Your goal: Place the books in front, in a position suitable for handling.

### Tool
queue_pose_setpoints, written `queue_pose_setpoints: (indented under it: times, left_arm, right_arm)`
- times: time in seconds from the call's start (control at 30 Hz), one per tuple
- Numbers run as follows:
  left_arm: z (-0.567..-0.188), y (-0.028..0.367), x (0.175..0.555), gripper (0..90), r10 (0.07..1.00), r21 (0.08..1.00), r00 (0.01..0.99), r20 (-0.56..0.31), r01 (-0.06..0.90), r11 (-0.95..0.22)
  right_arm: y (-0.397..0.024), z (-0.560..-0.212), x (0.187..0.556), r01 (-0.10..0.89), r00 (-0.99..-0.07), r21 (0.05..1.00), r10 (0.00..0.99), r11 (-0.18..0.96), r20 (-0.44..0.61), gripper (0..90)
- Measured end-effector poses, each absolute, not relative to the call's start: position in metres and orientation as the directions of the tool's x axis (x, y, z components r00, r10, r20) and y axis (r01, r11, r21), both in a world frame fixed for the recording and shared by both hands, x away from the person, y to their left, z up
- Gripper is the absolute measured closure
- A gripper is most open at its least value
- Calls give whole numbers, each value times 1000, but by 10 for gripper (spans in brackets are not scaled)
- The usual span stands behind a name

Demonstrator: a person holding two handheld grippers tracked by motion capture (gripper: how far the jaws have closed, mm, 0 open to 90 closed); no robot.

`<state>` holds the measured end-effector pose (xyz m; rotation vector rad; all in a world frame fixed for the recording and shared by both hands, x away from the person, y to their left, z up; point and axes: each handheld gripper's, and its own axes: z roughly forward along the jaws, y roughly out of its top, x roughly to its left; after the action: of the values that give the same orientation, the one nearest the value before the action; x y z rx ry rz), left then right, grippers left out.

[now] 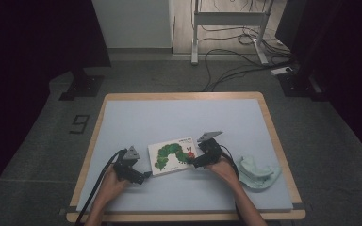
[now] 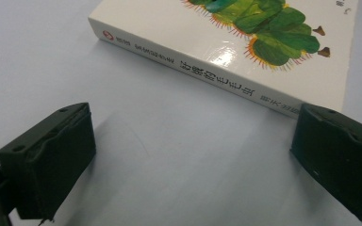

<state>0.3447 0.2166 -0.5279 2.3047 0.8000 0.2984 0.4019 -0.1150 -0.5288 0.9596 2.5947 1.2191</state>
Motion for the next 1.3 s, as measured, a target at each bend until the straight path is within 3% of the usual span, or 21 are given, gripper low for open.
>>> queue_pose_setpoints:
  times: [0.23, 0.47, 1.0, 1.3]
  left_arm:
    - [-528, 209, 342, 20, 594, 664, 805, -1, 445, -602]
    - [-528, 208, 338, 21, 572, 662, 820, -4, 431, -613]
    - [-528, 229, 307, 0, 577, 662, 816, -13, 440, -607]
    - [-529, 229, 307, 0, 578, 664, 816, -12, 439, -606]
  right_arm:
    - [-107, -527, 411, 492, -805, 720, 570, 490, 162, 102]
    - [-96, -528, 415, 484, -812, 713, 564, 508, 149, 42]
    - [-42, -526, 414, 446, -854, 699, 499, 559, 146, 13]
    - [-41, -522, 406, 408, -857, 712, 508, 571, 85, 60]
